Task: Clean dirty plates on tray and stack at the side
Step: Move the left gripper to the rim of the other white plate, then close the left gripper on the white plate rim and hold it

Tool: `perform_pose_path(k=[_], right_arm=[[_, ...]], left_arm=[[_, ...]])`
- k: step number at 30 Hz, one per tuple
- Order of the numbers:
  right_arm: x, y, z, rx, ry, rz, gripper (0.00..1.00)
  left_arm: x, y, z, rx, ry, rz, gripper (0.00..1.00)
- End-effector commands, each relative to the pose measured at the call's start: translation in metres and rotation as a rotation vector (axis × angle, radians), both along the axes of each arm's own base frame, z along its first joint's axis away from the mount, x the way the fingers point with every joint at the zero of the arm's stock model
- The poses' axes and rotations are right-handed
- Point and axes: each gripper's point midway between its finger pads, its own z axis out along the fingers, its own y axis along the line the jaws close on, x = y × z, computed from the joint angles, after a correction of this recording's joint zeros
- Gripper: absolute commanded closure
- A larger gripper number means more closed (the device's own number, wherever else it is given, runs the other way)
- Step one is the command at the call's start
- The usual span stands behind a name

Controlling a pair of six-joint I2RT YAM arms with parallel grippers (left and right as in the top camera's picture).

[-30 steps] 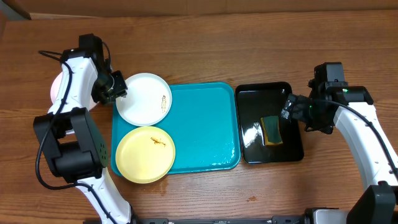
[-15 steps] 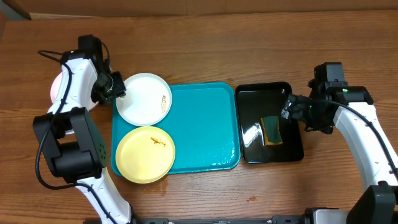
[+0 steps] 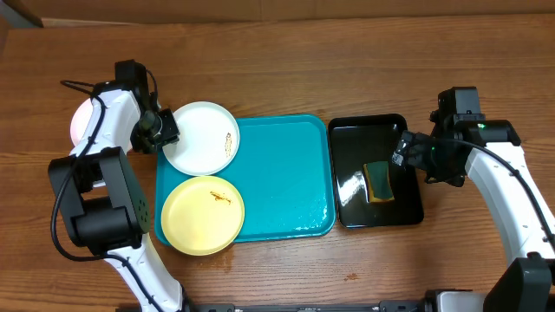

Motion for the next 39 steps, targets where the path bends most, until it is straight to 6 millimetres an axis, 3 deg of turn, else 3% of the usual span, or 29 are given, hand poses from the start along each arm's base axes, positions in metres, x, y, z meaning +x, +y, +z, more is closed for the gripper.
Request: perform_pose_path(k=[1,9,20,39], right_arm=[[-0.001,-0.002,-0.003,-0.006,0.008,-0.002,0.00],[-0.001,-0.002,-0.003,-0.006,0.008,-0.002,0.00],[-0.001,-0.002,-0.003,-0.006,0.008,-0.002,0.00],[-0.001,-0.002,-0.003,-0.006,0.008,-0.002,0.00]], left_arm=[[-0.002,-0.011,-0.004,-0.073,0.000,-0.023,0.73],[0.001,-0.044,0.001,-0.234,-0.019,-0.046,0.86],[0.000,-0.097,0.001,-0.229,-0.005,-0.180,0.81],[-0.020,-0.221,0.001,-0.227,-0.006,-0.496,0.79]])
